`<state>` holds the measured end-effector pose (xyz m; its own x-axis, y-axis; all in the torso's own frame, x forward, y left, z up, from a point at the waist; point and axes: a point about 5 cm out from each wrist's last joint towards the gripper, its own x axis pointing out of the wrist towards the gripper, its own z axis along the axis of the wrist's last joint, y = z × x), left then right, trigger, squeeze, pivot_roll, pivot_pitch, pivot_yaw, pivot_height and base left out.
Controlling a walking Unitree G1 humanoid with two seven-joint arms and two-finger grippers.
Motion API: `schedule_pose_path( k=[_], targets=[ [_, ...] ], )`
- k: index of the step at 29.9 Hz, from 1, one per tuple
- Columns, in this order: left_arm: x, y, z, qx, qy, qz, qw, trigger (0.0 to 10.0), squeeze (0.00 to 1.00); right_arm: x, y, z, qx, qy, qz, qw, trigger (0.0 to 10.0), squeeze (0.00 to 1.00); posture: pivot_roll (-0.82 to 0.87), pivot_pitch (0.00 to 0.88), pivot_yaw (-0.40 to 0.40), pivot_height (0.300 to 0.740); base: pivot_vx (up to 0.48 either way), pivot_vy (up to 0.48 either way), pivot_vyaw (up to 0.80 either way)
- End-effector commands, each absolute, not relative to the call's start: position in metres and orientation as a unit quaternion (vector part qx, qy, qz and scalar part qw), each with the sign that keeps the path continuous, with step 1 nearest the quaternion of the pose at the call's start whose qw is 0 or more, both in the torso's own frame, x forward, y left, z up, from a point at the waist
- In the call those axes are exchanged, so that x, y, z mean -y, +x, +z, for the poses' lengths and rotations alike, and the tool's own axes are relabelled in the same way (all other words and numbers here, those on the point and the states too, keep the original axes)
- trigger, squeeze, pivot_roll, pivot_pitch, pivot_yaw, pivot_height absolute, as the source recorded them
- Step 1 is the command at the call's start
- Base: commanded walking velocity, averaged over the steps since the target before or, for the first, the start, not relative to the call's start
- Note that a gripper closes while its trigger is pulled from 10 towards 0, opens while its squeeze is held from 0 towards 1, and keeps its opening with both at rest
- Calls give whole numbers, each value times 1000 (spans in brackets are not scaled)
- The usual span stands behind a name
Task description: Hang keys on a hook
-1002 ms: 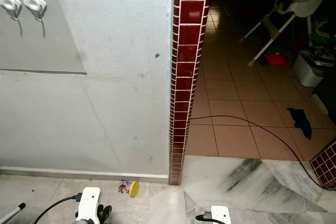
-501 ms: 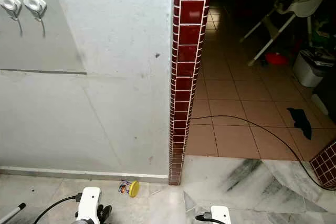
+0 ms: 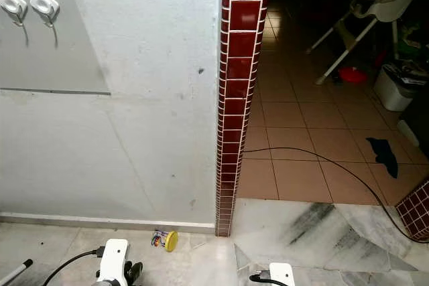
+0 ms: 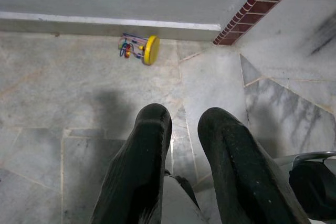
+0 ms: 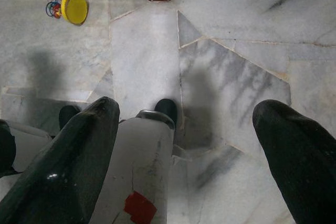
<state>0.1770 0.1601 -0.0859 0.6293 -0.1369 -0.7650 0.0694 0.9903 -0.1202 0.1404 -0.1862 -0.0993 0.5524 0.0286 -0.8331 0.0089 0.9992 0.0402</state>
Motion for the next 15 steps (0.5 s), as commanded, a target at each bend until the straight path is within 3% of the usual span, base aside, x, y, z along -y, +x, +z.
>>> schedule_pose_path(
  k=[1,11,15],
  targets=[
    [-187,147,-97,-490,19,-69,869,10000,0,180,143,-101,-501,-18,39,864,10000,0,-87,0,14,740,0,0,0],
    [-187,147,-97,-490,19,-69,869,10000,0,180,143,-101,-501,-18,39,864,10000,0,-87,0,14,740,0,0,0],
    [-184,150,-96,-482,18,-68,874,10000,0,183,135,-103,-515,-58,62,853,10000,0,-53,0,-8,740,0,0,0]
  ],
)
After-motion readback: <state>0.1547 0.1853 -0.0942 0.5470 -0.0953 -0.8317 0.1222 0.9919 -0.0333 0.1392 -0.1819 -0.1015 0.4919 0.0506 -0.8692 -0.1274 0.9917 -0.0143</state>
